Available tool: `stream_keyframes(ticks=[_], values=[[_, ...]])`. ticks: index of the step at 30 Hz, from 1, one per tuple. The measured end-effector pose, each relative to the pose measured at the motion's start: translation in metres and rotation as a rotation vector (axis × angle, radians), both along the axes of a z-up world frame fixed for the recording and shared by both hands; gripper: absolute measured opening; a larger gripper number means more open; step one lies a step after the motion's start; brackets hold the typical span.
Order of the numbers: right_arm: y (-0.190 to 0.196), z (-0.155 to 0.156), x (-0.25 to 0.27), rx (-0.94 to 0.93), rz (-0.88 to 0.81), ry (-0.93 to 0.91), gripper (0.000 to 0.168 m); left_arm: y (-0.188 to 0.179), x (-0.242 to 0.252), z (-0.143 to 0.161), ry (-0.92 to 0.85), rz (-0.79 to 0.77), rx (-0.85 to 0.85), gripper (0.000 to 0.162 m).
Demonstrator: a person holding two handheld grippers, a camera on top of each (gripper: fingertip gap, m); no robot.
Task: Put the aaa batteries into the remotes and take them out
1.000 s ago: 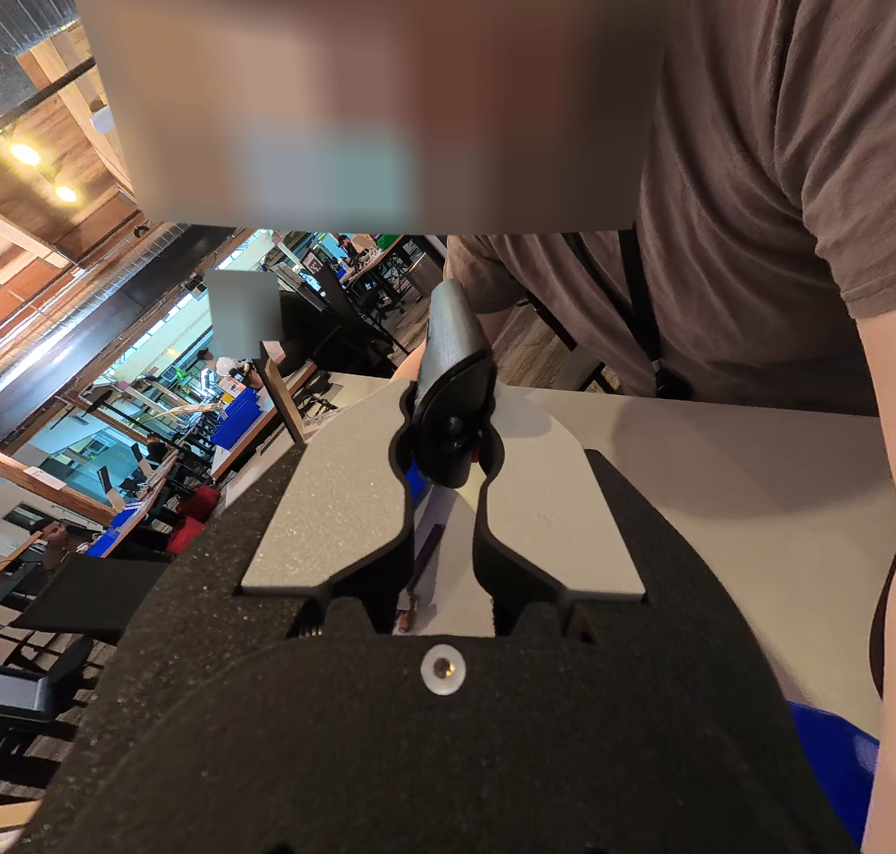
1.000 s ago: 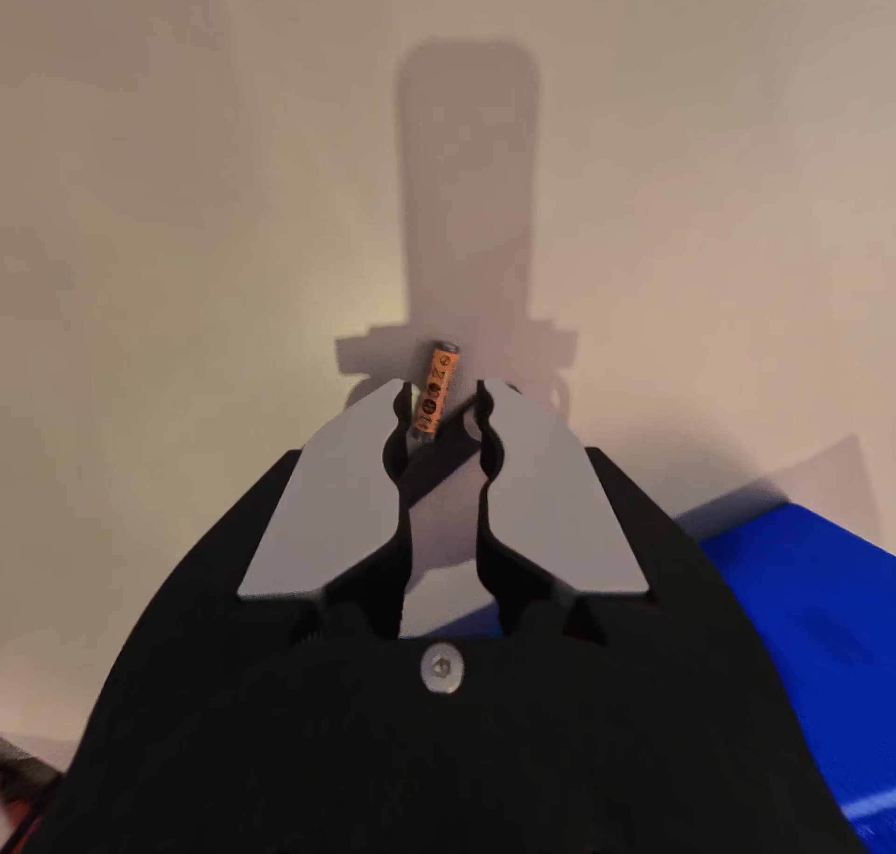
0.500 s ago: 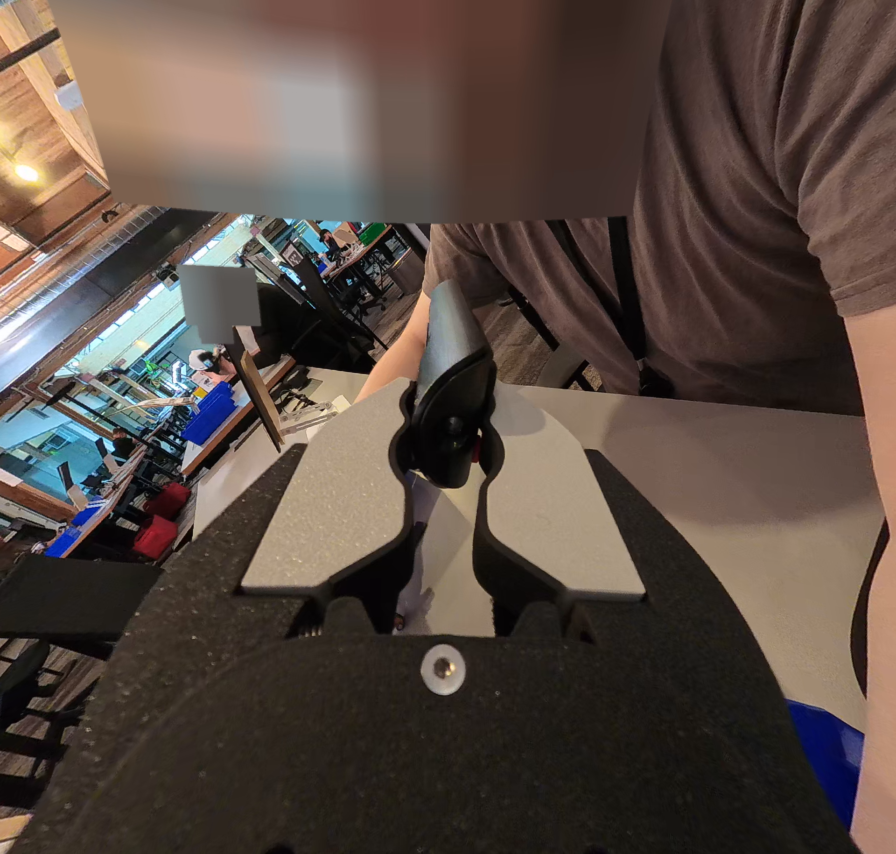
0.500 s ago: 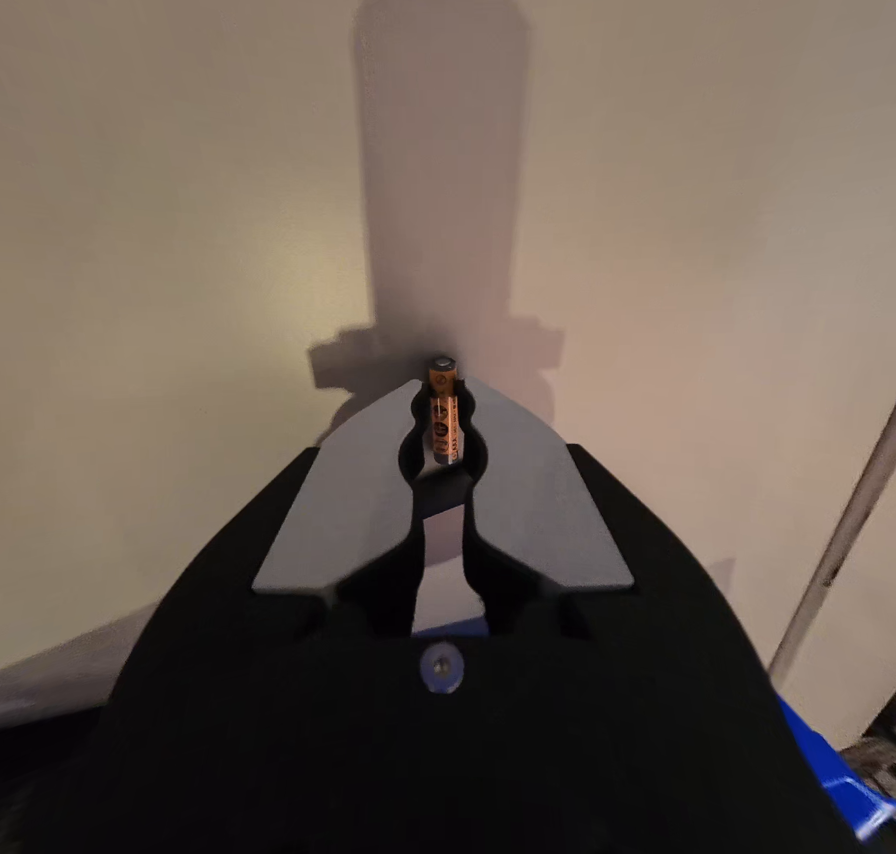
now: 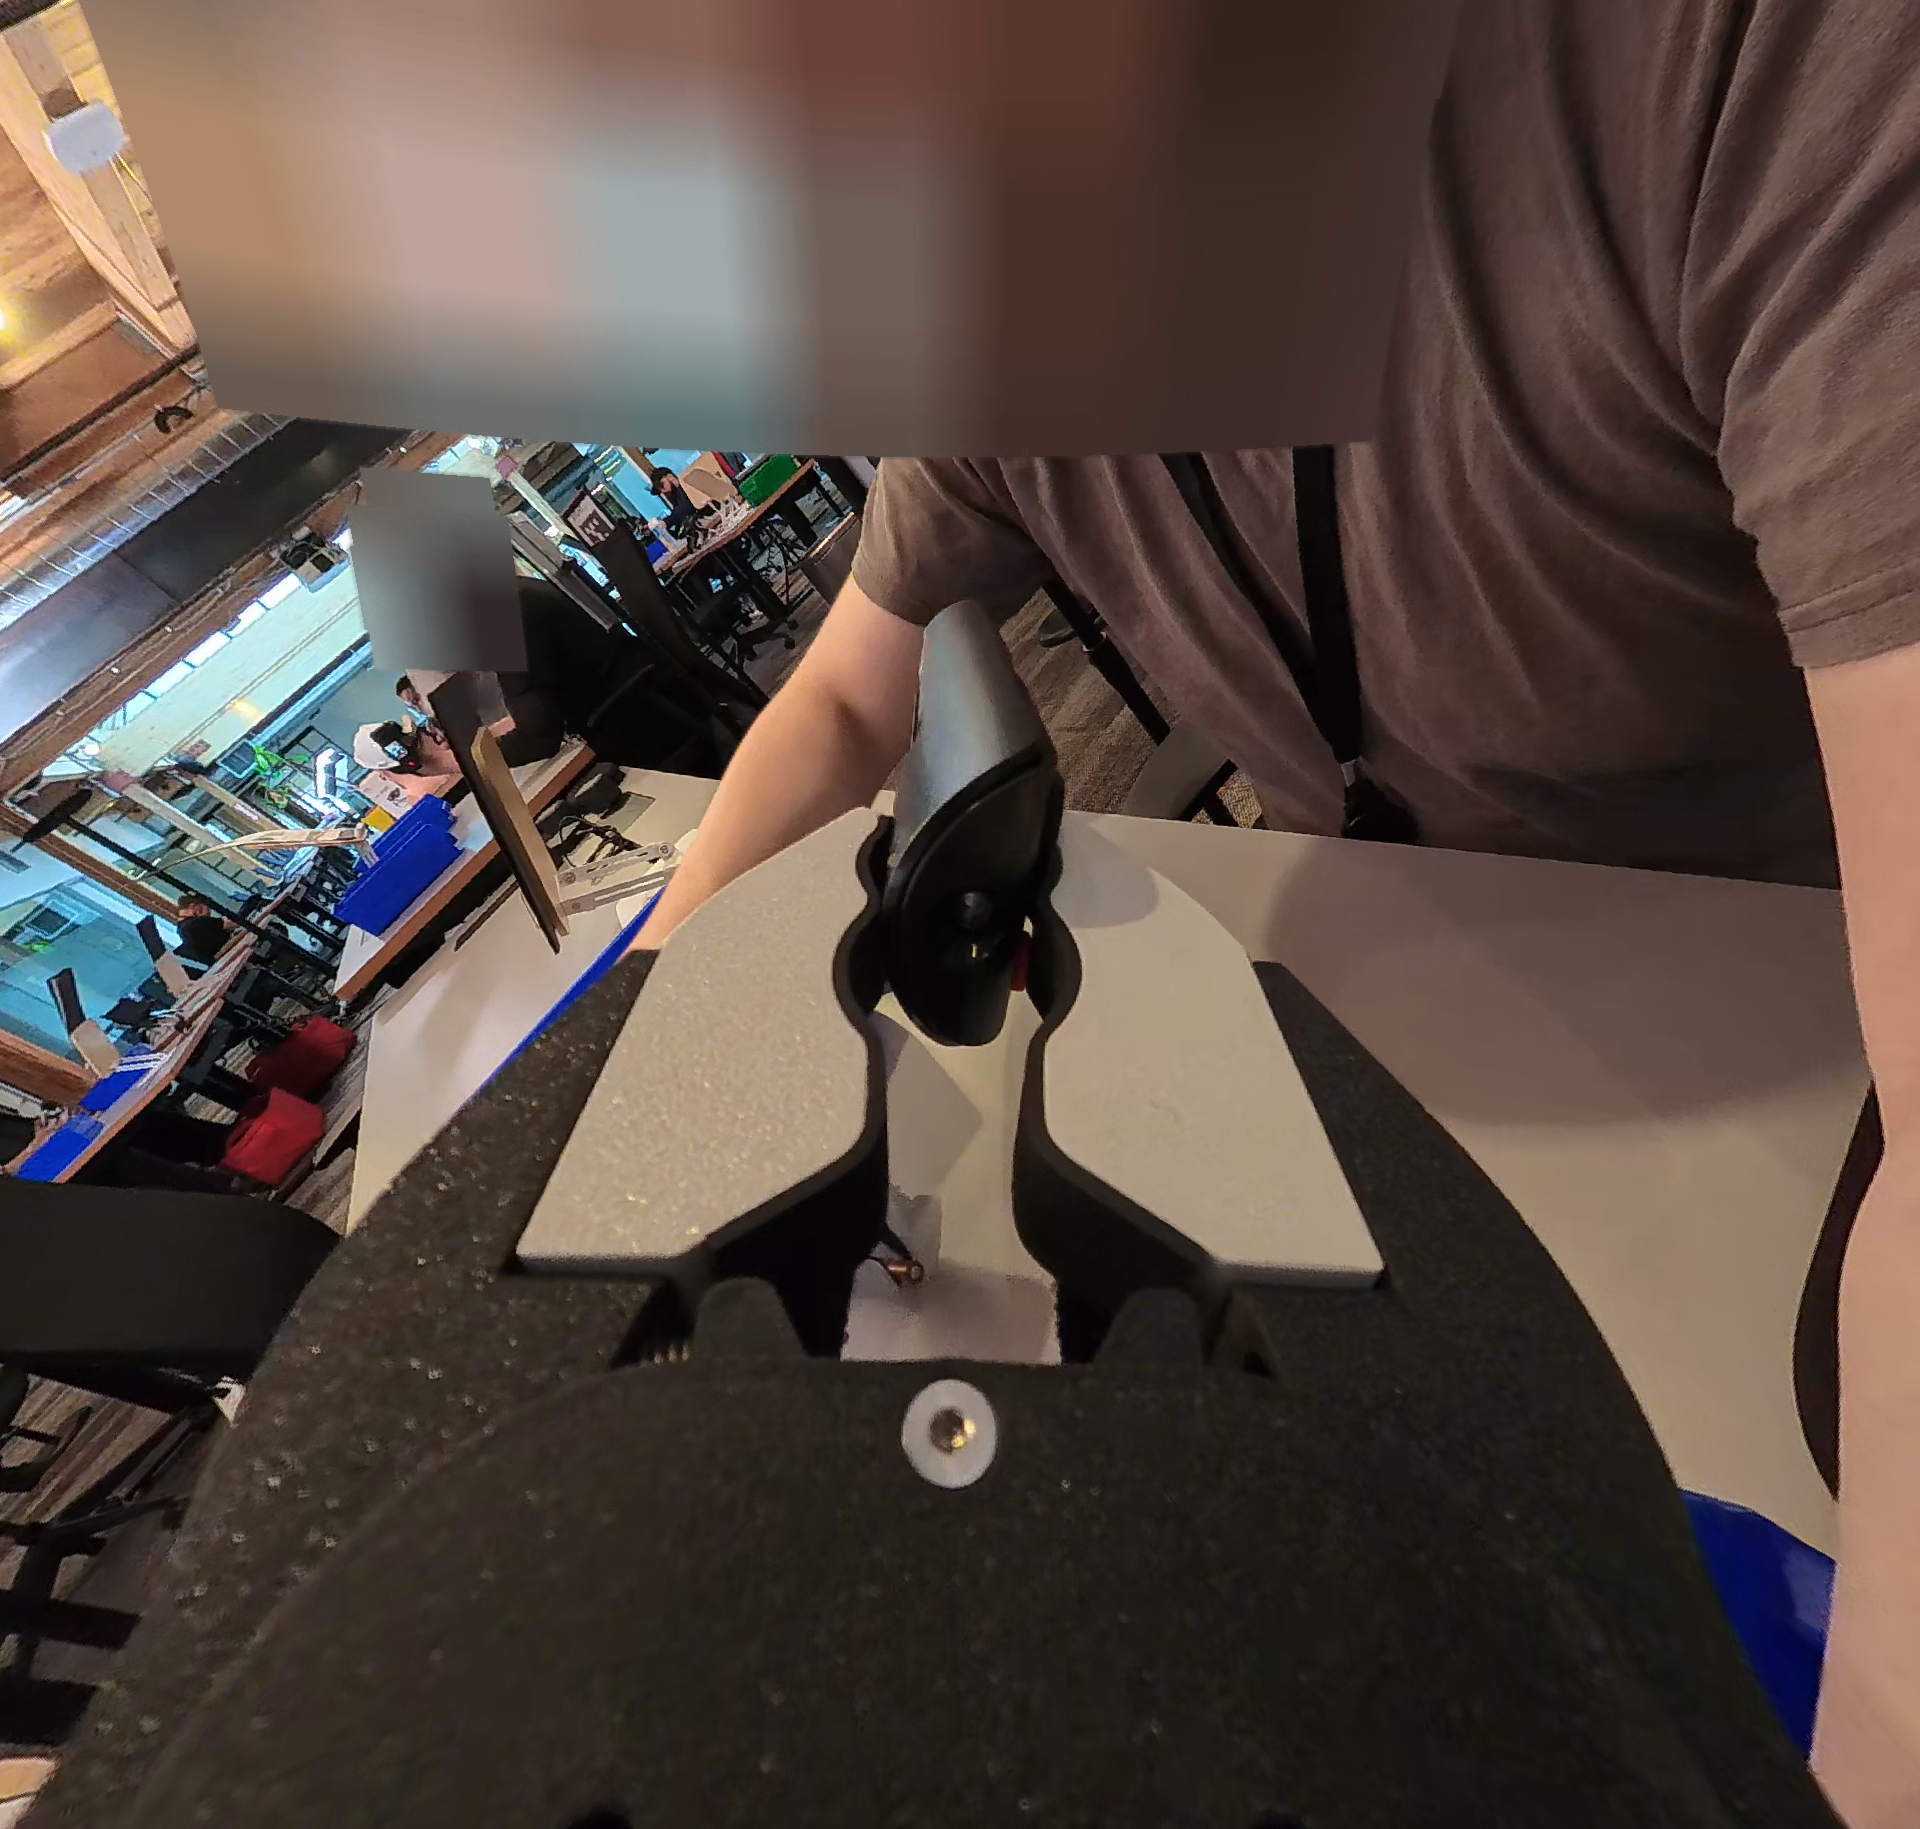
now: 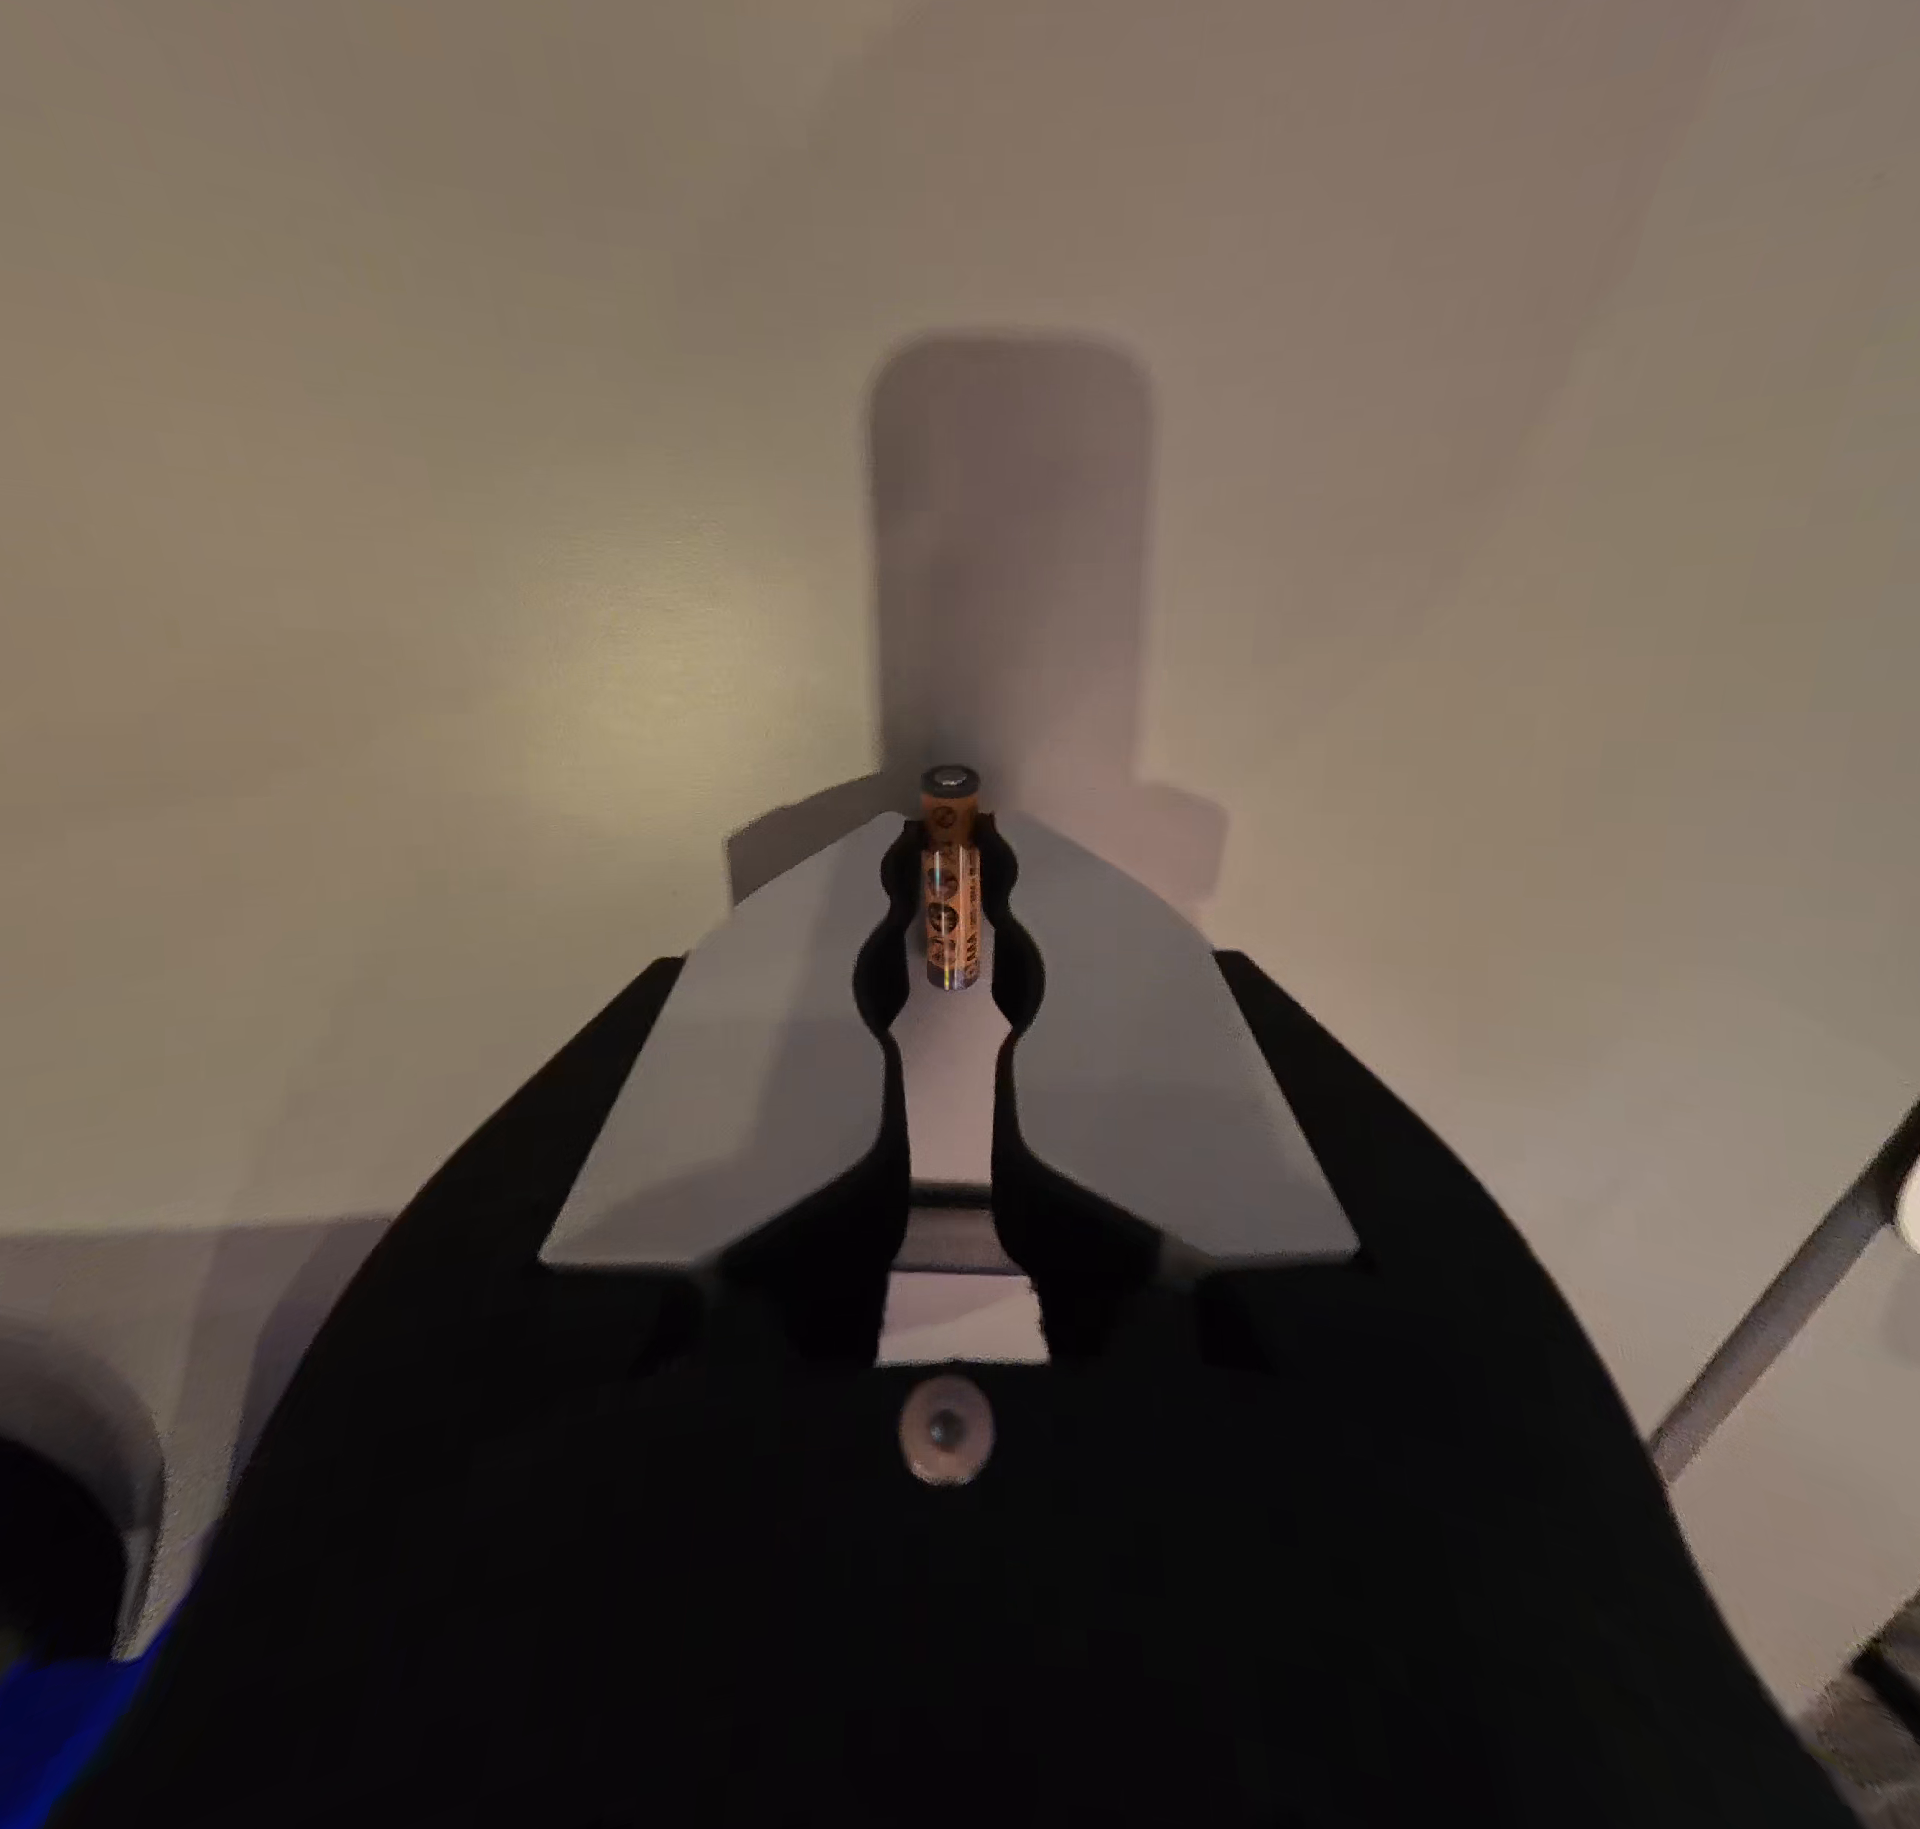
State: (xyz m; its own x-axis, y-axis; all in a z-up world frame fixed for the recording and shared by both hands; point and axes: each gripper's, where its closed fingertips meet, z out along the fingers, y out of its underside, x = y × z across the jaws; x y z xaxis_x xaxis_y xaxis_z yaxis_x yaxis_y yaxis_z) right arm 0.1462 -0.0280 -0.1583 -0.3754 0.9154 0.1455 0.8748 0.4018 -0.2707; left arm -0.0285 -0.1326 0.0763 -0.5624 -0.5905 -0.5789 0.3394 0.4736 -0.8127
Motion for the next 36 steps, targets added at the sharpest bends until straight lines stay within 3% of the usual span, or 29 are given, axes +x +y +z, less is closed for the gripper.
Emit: stream_keyframes(ticks=[4, 7, 10, 12, 14, 19, 25, 27, 30, 36], values=[[-0.004, 0.013, -0.003, -0.082, -0.119, 0.092, 0.031, 0.000, 0.001, -0.002, 0.015, -0.007, -0.004, 0.023], [0.013, 0.034, 0.009, -0.175, -0.499, 0.141, 0.041, 0.000, 0.003, -0.003, 0.016, 0.003, -0.001, 0.023], [-0.008, 0.050, 0.020, -0.566, -0.956, 0.151, 0.039, 0.000, 0.004, -0.004, 0.026, 0.011, 0.003, 0.023], [-0.028, 0.062, 0.014, -0.837, -1.126, 0.232, 0.029, 0.001, 0.005, -0.005, 0.030, 0.020, 0.009, 0.023], [-0.037, 0.057, 0.020, -0.894, -1.249, 0.218, 0.027, 0.001, 0.005, -0.004, 0.023, 0.017, 0.009, 0.023], [-0.045, 0.042, 0.024, -0.795, -1.328, 0.180, 0.026, -0.005, 0.003, -0.002, 0.016, -0.006, 0.028, 0.023], [-0.049, 0.015, 0.044, -0.344, -0.925, 0.013, 0.029, -0.017, -0.005, 0.001, 0.000, -0.034, 0.056, 0.023], [-0.055, 0.009, 0.047, -0.380, -1.028, -0.004, 0.023, -0.018, -0.007, 0.002, -0.006, -0.030, 0.059, 0.023], [-0.076, 0.014, 0.035, -0.666, -1.261, 0.052, 0.008, -0.019, -0.008, 0.001, -0.006, -0.020, 0.066, 0.023], [-0.079, 0.009, 0.047, -0.742, -1.481, 0.121, 0.018, -0.021, -0.008, 0.005, -0.016, -0.015, 0.086, 0.023]])
